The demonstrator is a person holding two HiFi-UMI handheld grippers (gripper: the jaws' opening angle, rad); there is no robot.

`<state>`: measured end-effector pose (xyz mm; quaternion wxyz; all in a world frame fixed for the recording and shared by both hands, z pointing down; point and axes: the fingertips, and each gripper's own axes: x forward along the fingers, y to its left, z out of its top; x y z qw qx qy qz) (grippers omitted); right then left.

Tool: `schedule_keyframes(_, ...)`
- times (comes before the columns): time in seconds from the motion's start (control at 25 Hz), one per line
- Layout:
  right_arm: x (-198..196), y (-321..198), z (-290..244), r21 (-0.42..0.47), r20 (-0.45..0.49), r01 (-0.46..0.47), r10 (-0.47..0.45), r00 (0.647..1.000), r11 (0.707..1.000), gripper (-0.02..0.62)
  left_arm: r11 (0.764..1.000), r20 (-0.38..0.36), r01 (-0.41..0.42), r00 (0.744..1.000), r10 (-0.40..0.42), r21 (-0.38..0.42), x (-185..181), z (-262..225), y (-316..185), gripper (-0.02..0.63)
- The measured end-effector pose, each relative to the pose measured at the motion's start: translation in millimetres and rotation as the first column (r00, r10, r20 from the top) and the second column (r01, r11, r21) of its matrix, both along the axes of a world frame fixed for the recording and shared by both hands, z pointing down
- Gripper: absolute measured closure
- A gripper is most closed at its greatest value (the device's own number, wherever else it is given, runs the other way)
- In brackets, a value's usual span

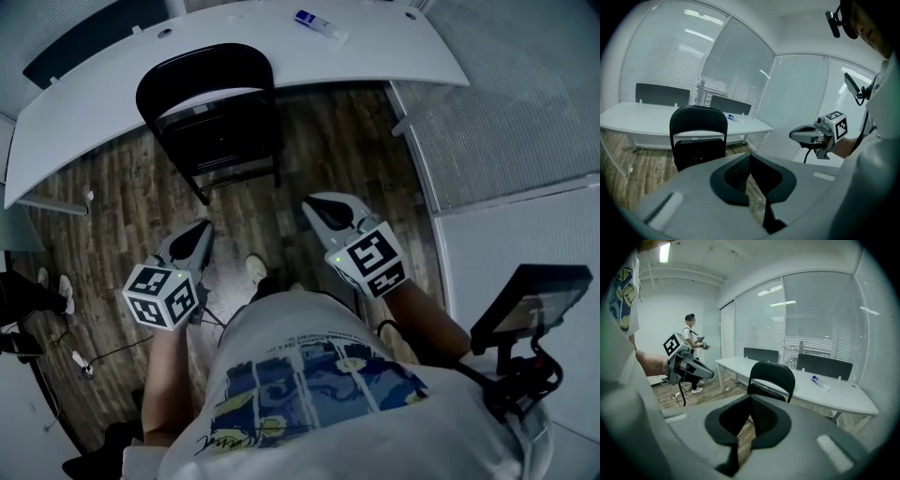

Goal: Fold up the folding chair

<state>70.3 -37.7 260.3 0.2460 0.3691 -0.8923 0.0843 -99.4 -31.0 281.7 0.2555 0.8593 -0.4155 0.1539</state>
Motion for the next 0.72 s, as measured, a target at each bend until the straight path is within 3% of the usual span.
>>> schedule_keyframes(0.28, 29.2, 74.9, -18.3, 0.028, 0.013, 0.013, -0.014, 1.000, 1.000, 0.593, 1.000, 0.013, 0.010, 1.000, -0.010, 0.016, 29.3, -13.5, 71.8, 0.601)
schedule_keyframes(0.72, 49.8, 98.2, 3.1, 0.001, 0.007, 0.013, -0.013, 1.000, 1.000, 0.594, 0.999, 0.018, 0.010, 1.000, -0.009, -0.032, 47.7, 9.2, 94.3, 0.600)
